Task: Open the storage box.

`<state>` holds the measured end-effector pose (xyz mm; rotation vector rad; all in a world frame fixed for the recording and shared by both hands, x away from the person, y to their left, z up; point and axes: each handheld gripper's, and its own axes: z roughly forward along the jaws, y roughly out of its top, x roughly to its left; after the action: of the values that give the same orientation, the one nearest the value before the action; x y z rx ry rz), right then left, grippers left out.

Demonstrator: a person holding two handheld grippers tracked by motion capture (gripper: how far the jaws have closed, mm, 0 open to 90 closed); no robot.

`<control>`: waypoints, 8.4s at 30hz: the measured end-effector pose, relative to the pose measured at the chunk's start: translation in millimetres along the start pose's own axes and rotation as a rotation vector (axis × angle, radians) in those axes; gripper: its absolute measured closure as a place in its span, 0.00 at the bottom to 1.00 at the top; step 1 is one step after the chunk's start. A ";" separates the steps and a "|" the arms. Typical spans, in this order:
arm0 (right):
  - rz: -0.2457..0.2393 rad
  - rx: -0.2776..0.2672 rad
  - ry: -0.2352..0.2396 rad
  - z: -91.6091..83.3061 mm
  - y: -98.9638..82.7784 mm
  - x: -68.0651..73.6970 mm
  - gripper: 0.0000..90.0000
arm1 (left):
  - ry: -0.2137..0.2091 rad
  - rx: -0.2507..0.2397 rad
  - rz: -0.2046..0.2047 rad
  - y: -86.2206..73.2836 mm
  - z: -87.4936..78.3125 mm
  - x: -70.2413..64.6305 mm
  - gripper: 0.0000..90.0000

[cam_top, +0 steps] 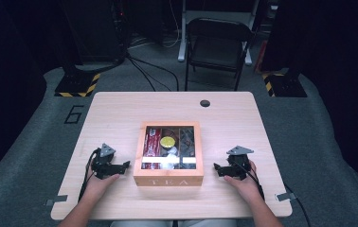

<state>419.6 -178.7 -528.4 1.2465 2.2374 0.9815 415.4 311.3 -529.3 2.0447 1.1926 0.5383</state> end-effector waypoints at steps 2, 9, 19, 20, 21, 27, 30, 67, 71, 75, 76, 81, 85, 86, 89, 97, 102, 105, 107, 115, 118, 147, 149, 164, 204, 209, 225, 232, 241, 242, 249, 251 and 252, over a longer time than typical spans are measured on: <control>-0.001 0.000 -0.005 -0.1 -0.3 -0.2 0.14 | 0.002 0.000 -0.003 0.0 0.0 -0.3 0.18; 0.012 -0.002 -0.003 -0.7 -0.4 -0.1 0.16 | 0.004 -0.003 -0.013 0.1 0.2 -0.9 0.18; 0.007 0.025 0.033 -8.9 2.6 -4.7 0.40 | -0.023 0.035 -0.040 4.5 -5.1 -0.3 0.28; 0.003 0.017 0.026 -10.2 3.1 -4.1 0.41 | -0.023 0.032 -0.043 5.2 -5.5 -0.7 0.31; -0.004 0.001 0.029 -12.2 3.8 -3.4 0.42 | -0.029 0.044 -0.044 5.9 -6.8 -1.1 0.34; -0.006 -0.025 0.027 -24.3 9.6 2.5 0.42 | -0.036 0.017 -0.031 12.5 -18.7 -4.3 0.38; -0.003 -0.037 0.032 -27.9 11.3 4.1 0.43 | -0.046 0.017 -0.033 14.0 -24.1 -4.0 0.38; -0.020 -0.077 0.137 -78.8 48.2 37.0 0.46 | -0.130 -0.021 -0.102 36.5 -65.5 -16.6 0.43; -0.025 -0.085 0.148 -84.8 51.1 42.9 0.45 | -0.140 -0.022 -0.095 38.3 -71.3 -21.2 0.44; -0.037 -0.105 0.163 -90.6 53.2 50.9 0.45 | -0.159 -0.023 -0.078 38.6 -76.0 -26.7 0.44; -0.041 -0.108 0.166 -91.3 53.4 52.4 0.45 | -0.169 -0.017 -0.075 38.8 -78.2 -28.0 0.44; -0.074 -0.122 0.179 -95.4 53.3 64.4 0.47 | -0.184 -0.034 -0.059 38.8 -85.1 -34.6 0.44; -0.101 -0.142 0.165 -98.4 52.1 72.7 0.46 | -0.193 -0.056 -0.042 37.7 -90.8 -39.8 0.44; -0.104 -0.139 0.162 -99.4 51.7 74.0 0.46 | -0.198 -0.058 -0.041 37.1 -91.4 -40.4 0.44; -0.100 -0.152 0.179 -100.8 49.5 76.3 0.46 | -0.209 -0.063 -0.040 34.4 -93.5 -43.5 0.44; -0.110 -0.145 0.220 -104.4 45.7 82.1 0.52 | -0.232 -0.053 -0.013 32.4 -98.8 -53.3 0.45; -0.137 -0.132 0.220 -109.7 45.8 88.0 0.54 | -0.247 -0.065 -0.022 30.3 -103.5 -59.1 0.45; -0.149 -0.138 0.218 -110.9 43.3 91.5 0.54 | -0.255 -0.079 -0.003 27.1 -103.8 -61.4 0.45; -0.163 -0.140 0.210 -109.7 41.4 93.1 0.55 | -0.262 -0.087 -0.001 25.1 -102.6 -62.8 0.45; -0.164 -0.096 0.240 -90.5 29.3 96.3 0.55 | -0.283 -0.103 0.011 19.2 -99.7 -64.8 0.47; -0.180 -0.072 0.238 -84.0 25.8 99.1 0.55 | -0.278 -0.076 0.037 16.1 -95.5 -65.4 0.47; -0.184 -0.047 0.215 -67.8 19.3 98.0 0.69 | -0.286 -0.026 0.098 12.0 -78.1 -79.4 0.66; -0.181 -0.050 0.216 -67.7 19.1 97.8 0.69 | -0.285 -0.032 0.087 11.7 -77.8 -79.8 0.66; -0.140 -0.101 0.219 -74.7 26.3 97.2 0.69 | -0.273 -0.076 0.069 20.3 -83.5 -83.6 0.67; -0.130 -0.184 0.206 -110.7 110.8 76.3 0.63 | -0.226 -0.167 0.058 104.7 -119.9 -66.2 0.55; -0.146 -0.202 0.187 -110.0 120.3 74.4 0.62 | -0.225 -0.177 0.057 115.5 -120.6 -62.0 0.55; -0.165 -0.222 0.104 -90.8 152.5 65.9 0.59 | -0.231 -0.202 0.025 150.2 -121.7 -48.4 0.55; -0.128 -0.238 0.100 -83.4 161.7 59.0 0.64 | -0.241 -0.212 0.001 159.2 -120.2 -43.4 0.56; -0.121 -0.247 0.114 -80.9 174.2 51.2 0.65 | -0.213 -0.244 0.025 170.1 -116.5 -39.3 0.55; -0.113 -0.248 0.111 -80.7 175.4 51.6 0.65 | -0.209 -0.240 0.029 170.7 -115.1 -38.6 0.55; -0.111 -0.258 0.099 -78.7 184.7 47.9 0.66 | -0.181 -0.244 0.006 170.3 -97.2 -32.6 0.56; -0.103 -0.260 0.096 -77.8 188.0 47.0 0.66 | -0.181 -0.249 -0.002 170.9 -88.1 -29.7 0.58; -0.103 -0.260 0.096 -77.8 188.0 47.0 0.66 | -0.181 -0.249 -0.002 170.9 -88.1 -29.7 0.58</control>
<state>453.8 -101.6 -337.4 0.9804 2.1363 1.2680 442.9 260.5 -343.6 1.8373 0.9695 0.4648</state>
